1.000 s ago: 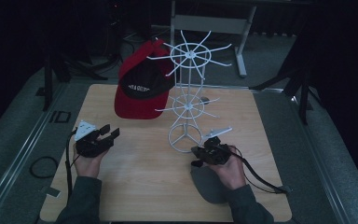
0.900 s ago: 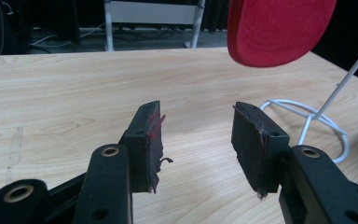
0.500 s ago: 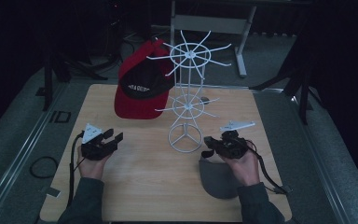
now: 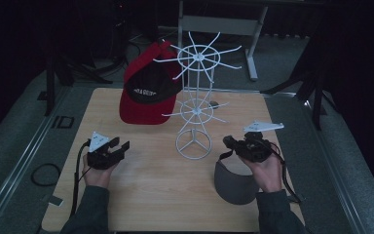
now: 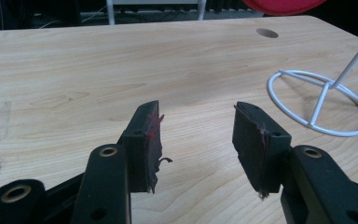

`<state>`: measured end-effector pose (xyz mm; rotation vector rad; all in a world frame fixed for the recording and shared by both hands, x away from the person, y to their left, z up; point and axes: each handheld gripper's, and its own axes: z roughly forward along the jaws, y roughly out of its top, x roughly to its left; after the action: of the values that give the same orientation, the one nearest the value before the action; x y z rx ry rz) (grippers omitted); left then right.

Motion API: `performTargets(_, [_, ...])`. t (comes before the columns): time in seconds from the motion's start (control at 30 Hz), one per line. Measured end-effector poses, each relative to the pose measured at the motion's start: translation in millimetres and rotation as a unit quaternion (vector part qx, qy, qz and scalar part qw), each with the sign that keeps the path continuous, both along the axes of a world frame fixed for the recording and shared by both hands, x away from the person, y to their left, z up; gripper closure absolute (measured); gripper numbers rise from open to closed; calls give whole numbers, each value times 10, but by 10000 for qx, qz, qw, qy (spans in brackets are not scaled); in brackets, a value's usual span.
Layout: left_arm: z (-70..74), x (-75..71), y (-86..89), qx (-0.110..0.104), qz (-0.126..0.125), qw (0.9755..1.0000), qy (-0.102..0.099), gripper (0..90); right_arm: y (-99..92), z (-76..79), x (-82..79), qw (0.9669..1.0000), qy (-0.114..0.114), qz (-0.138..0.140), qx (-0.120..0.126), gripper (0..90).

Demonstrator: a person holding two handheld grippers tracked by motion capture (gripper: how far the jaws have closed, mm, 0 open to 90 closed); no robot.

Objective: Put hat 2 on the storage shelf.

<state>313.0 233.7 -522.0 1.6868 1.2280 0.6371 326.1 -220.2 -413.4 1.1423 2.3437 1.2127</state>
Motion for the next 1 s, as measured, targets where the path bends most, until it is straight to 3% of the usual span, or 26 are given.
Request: performTargets(1.0, [-167,45,-16,40,-20,9997,252,498,-212,357,13,9990,-386,-41,237,897])
